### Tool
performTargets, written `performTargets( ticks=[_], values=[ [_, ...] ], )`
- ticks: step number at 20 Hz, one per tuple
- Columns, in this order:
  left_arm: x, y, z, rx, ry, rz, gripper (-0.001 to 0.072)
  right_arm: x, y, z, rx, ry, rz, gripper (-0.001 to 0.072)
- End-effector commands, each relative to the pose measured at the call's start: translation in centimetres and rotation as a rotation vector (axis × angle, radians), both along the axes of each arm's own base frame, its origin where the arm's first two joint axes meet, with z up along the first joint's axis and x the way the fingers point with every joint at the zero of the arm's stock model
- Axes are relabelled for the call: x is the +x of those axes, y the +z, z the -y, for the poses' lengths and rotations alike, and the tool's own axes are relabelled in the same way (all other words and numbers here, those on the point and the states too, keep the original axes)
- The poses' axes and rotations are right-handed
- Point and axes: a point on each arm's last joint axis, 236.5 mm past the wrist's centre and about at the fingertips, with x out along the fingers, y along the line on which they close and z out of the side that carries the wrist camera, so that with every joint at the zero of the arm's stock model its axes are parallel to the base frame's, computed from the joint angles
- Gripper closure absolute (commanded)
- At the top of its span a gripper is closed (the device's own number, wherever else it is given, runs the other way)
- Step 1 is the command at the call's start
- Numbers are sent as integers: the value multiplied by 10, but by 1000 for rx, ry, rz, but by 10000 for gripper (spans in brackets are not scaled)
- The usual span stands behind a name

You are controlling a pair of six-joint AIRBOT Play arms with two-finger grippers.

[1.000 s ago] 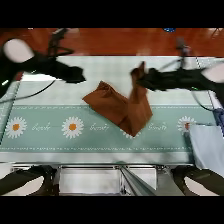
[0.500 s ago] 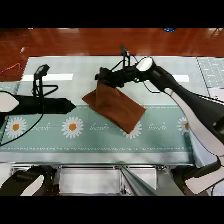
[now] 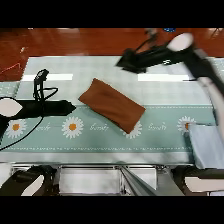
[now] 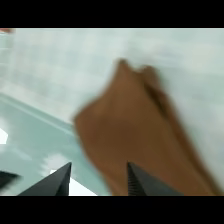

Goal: Fold the shirts.

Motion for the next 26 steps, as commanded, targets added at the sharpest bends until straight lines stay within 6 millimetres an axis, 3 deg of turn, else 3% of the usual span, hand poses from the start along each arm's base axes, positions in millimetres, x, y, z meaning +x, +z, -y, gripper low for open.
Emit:
performTargets(
  ticks=[1, 3, 5, 7, 9, 11, 13, 21, 26],
  values=[
    [10, 4, -3, -2, 28, 40, 690, -59, 11, 159, -466, -228, -10, 303],
    [13, 5, -3, -2, 36, 51, 690, -102, 4, 217, -562, -414, -2, 303],
    [13, 5, -3, -2, 37, 52, 689, -143, -28, 236, -523, -548, -24, 303],
    [13, 5, -3, -2, 35, 52, 689, -178, -77, 233, -451, -631, -99, 302],
    [13, 5, -3, -2, 35, 52, 690, -200, -126, 208, -330, -654, -204, 302],
    [13, 5, -3, -2, 35, 52, 690, -203, -158, 171, -143, -663, -289, 302],
    [13, 5, -3, -2, 35, 51, 690, -195, -170, 147, -13, -659, -317, 302],
    [14, -7, -3, 4, 34, 14, 690, -166, -205, 88, 250, -556, -480, 302],
    [14, -14, -3, 7, 34, -8, 690, -162, -223, 52, 213, -448, -524, 302]
  ],
)
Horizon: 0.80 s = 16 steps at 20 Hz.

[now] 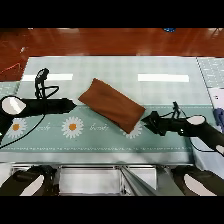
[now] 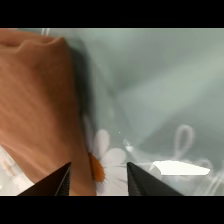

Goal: Fold the shirts.

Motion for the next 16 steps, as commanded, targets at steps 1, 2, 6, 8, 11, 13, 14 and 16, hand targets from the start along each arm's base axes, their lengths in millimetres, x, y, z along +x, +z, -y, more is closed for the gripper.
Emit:
performTargets(
  ticks=[1, 2, 6, 8, 11, 13, 14, 16],
  values=[
    [0, -4, 0, 1, 0, -12, 690, 13, -6, -31, 23, 75, 6, 302],
    [0, -4, 0, 1, -1, -12, 689, 19, -4, -39, 19, 97, 16, 302],
    [0, -4, 0, 1, -1, -13, 690, 47, -9, -69, 17, 149, 18, 304],
    [0, -4, 0, 1, -1, -13, 690, 63, -5, -86, 22, 188, 46, 448],
    [0, -4, 0, 1, -1, -12, 690, 94, 35, -108, 0, 315, 215, 683],
    [1, -5, 0, 2, 1, -13, 690, 121, 71, -113, -32, 352, 295, 683],
    [1, -6, 0, 3, 2, -16, 690, 135, 93, -111, -74, 382, 343, 683],
    [1, -8, 0, 4, 1, -23, 690, 162, 136, -97, -194, 421, 425, 684]
  ],
)
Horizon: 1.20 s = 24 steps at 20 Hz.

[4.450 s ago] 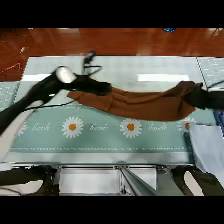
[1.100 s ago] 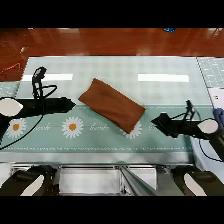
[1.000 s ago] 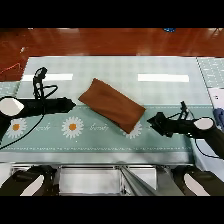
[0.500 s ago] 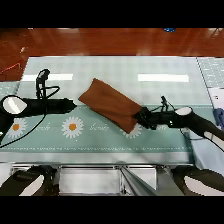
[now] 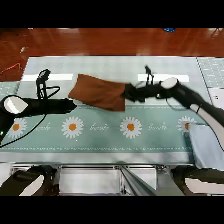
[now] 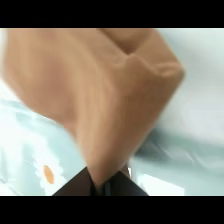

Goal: Fold the shirts.

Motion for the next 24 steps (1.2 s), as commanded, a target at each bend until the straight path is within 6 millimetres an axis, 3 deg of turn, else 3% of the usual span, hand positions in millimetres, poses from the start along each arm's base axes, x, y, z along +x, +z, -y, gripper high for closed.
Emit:
performTargets(
  ticks=[1, 4, 7, 11, 14, 16, 19, 24],
  values=[
    [0, -2, 0, 2, -1, -5, 690, 42, 70, 23, -189, 42, 167, 683],
    [0, -2, -1, 5, -2, -4, 690, 70, 141, 60, -261, -2, 283, 684],
    [0, -2, -1, 5, -2, -5, 690, 78, 192, 107, -278, -53, 323, 684],
    [0, -2, -1, 5, -2, -5, 690, 70, 230, 187, -315, -169, 307, 684],
    [0, -2, 0, 4, -2, -5, 689, 53, 252, 254, -321, -339, 271, 684],
    [0, -2, 0, 4, -1, -5, 690, 34, 259, 297, -347, -442, 235, 684],
    [3, -1, -1, 3, 7, 7, 690, -6, 255, 353, -423, -557, 136, 685],
    [19, 6, -6, 4, 49, 70, 690, -81, 228, 402, -465, -722, -21, 685]
  ],
)
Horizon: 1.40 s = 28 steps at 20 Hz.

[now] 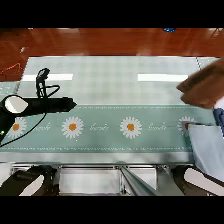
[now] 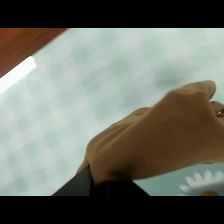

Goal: Fold the shirts.

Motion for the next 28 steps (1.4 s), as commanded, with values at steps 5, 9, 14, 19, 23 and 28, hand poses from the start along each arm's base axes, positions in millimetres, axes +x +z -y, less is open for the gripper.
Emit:
performTargets(
  ticks=[5, 9, 14, 19, 23, 28],
  values=[
    [21, 10, -7, 1, 56, 84, 690, -160, -82, 48, 54, -378, -287, 685],
    [26, 13, -9, 1, 71, 107, 690, -275, -126, 53, 28, -628, -555, 685],
    [32, 16, -11, 2, 86, 131, 690, -347, -139, 51, -21, -811, -691, 682],
    [39, 14, -14, 6, 106, 145, 689, -355, -156, 43, 26, -789, -761, 297],
    [67, 42, -25, 0, 166, 249, 689, -300, -146, 65, 53, -729, -554, 337],
    [118, 188, -43, -46, 219, 538, 690, -59, 1, 24, 126, -103, 370, 683]
  ],
)
